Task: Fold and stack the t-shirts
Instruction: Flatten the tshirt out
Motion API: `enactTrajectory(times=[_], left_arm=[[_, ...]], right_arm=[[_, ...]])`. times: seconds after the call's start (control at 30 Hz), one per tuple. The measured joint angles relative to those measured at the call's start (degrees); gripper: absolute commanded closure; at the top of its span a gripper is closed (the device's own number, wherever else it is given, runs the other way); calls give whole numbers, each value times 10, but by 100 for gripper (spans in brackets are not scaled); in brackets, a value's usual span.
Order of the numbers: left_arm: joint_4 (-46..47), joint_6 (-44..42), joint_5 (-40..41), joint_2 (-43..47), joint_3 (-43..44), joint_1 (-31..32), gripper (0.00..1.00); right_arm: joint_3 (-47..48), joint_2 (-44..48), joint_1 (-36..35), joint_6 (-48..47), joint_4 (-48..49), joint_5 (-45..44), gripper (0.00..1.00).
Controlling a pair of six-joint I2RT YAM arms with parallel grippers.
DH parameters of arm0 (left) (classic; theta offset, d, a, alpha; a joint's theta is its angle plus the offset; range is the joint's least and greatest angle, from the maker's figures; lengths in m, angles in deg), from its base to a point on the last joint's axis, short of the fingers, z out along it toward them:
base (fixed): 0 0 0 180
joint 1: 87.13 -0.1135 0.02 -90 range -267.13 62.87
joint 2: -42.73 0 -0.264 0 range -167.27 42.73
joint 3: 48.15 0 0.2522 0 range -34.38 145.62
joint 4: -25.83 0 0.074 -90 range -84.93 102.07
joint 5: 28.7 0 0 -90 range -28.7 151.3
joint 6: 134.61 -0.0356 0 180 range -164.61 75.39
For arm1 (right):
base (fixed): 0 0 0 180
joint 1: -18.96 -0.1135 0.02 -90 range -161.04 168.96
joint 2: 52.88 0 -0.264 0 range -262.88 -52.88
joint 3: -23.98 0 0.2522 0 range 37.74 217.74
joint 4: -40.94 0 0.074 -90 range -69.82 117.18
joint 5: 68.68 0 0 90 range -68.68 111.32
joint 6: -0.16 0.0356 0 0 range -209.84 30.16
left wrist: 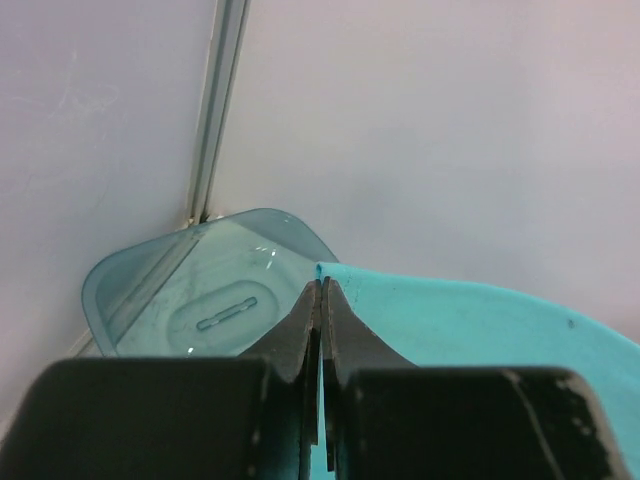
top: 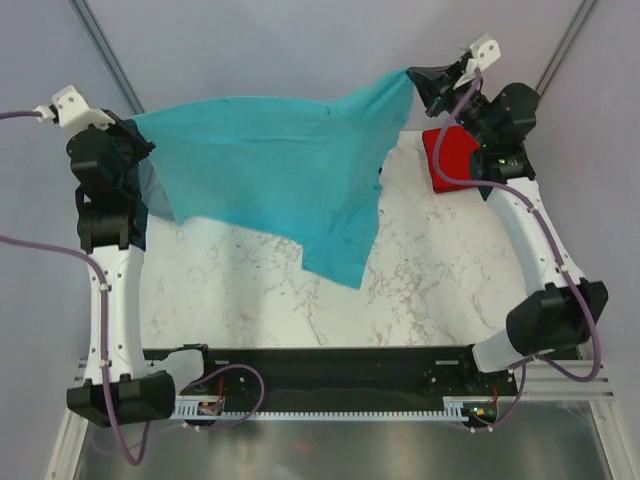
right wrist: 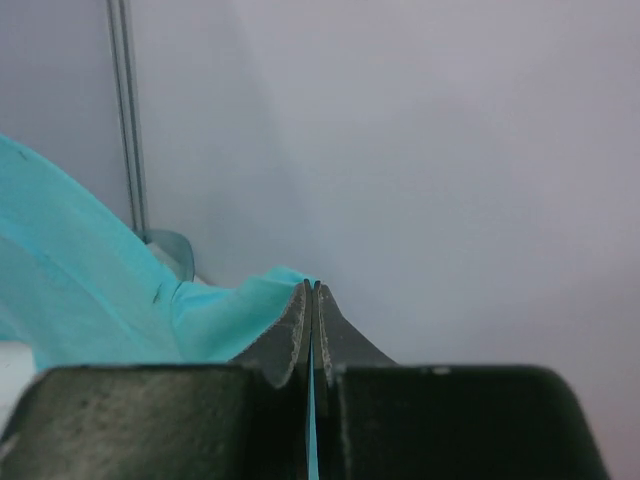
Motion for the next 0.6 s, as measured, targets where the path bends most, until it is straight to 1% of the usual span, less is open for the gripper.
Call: enactTrajectory(times=[0.03,0.07,0.13,0.2,0.27,0.37,0.43,0.53,0.6], left_arm=[[7,11,-6,31,-26,0,98],[7,14,-7,37,-33,0,98],[20,36,-21,74,-92,0,98],[16,56,-28,92,-149,0,98],[-2,79,-34,97,-208,0,98],[-37,111,-46,78,-282,0,98],[-54,133,-66,70,-322,0,98],[-69,161,-97,49,-351,0,98],[-69,176,-114,27,-356,0,98]], right_arm=[[-16,26,0,-10,8,2,100],[-31,46,0,-20,13,2,100],[-71,75,0,-39,-4,-10,100],[-113,87,0,-47,-40,-26,100],[-160,80,0,-42,-111,-61,100],[-220,49,1,-9,-242,-108,100],[-254,33,2,15,-304,-123,100],[-301,28,-2,50,-361,-148,100],[-322,28,-6,67,-380,-170,100]])
